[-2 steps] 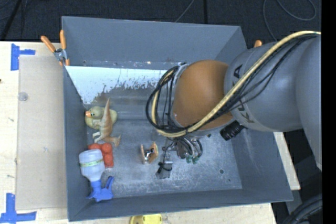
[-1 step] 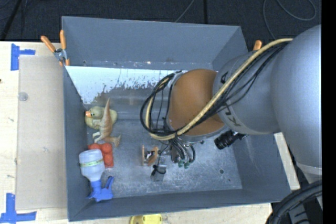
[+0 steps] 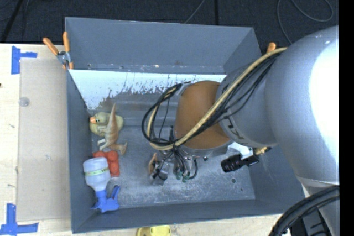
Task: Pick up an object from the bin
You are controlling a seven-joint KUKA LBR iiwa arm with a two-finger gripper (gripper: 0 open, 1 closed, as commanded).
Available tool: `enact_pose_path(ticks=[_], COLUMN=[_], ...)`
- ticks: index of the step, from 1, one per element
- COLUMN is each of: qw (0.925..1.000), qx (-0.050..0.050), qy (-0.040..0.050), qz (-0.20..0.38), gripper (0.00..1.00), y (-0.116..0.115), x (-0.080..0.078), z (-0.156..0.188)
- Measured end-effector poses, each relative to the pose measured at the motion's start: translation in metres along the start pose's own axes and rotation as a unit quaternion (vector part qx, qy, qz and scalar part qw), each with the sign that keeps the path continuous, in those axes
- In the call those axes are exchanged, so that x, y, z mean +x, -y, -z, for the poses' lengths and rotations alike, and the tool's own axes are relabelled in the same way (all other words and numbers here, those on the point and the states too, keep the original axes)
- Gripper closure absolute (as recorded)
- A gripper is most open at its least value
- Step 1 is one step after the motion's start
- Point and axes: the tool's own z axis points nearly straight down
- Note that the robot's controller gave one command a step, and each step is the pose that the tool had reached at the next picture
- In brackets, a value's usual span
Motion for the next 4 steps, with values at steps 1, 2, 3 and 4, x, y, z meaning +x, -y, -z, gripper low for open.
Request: enact_pose_path(ticks=[1, 2, 3, 4], qw=[1.0, 1.0, 1.0, 1.0], qx=[0.0, 0.0, 0.0, 0.001], qy=[0.0, -0.001, -0.001, -0.0027], qz=[0.0, 0.001, 0.001, 0.0], gripper=[1.0, 1.0, 1.0, 1.0], y=[0.0, -0.013, -0.013, -0.012], x=[0.0, 0.004, 0.004, 0.004], z=[0.0, 0.091, 0.091, 0.093])
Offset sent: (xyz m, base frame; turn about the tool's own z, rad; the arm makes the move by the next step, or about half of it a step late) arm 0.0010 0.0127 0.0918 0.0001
